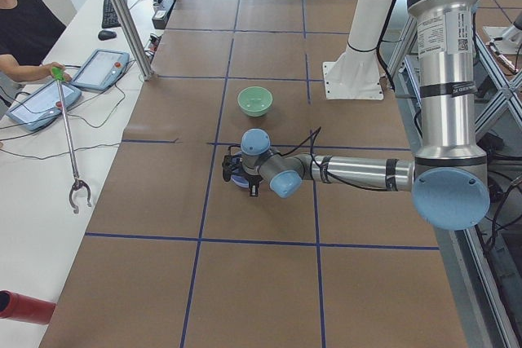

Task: Stack blue bowl on green bowl
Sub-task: 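Reach the left gripper down to the rim of the blue bowl, then grip the blue bowl rim with the left gripper and lift it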

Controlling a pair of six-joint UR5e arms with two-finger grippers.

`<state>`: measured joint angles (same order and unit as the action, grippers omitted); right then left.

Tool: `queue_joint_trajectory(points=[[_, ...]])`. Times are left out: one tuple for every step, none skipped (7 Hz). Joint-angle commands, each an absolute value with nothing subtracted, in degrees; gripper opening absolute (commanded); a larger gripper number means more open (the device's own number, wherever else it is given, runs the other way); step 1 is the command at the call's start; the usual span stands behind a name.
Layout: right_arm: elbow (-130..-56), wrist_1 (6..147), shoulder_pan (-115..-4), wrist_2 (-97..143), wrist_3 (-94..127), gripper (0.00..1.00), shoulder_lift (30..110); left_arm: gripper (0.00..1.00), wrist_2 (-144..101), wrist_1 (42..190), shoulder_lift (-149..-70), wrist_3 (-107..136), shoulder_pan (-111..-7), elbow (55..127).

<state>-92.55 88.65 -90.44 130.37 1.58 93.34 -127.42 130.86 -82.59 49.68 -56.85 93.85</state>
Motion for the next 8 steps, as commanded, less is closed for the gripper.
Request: queue_joint_trajectory(points=[[-92.55,88.59,-90.44,130.34,1.58,1.00,93.34,0.00,-127.88,130.78,-81.92,49.05,-57.39,96.22],[-92.55,88.68,-90.44,130.34,1.58,1.00,93.34,0.00,-129.01,129.22,-80.96,48.78,-58.18,100.50],[-92.55,88.59,-90.44,130.34,1.58,1.00,93.34,0.00,-134.16,126.76,-79.82,48.08,-59.40,103.50],[-92.55,88.59,-90.44,130.34,1.58,1.00,93.34,0.00,-136.30,119.86,-79.11,43.12,-63.42,108.23],[-92.55,88.68,-90.44,130.34,1.58,1.00,93.34,0.00,-136.32,106.74,-79.62,36.45,-65.63,115.24],[-92.55,88.68,-90.44,130.43,1.58,1.00,93.34,0.00,-136.06,95.13,-81.54,31.78,-70.00,120.53],[-92.55,88.59,-90.44,130.34,1.58,1.00,93.34,0.00,-135.88,87.61,-87.04,31.29,-73.79,123.37],[-92.55,88.59,-90.44,130.34,1.58,1.00,93.34,0.00,-135.62,81.62,-89.01,31.64,-74.44,126.10]])
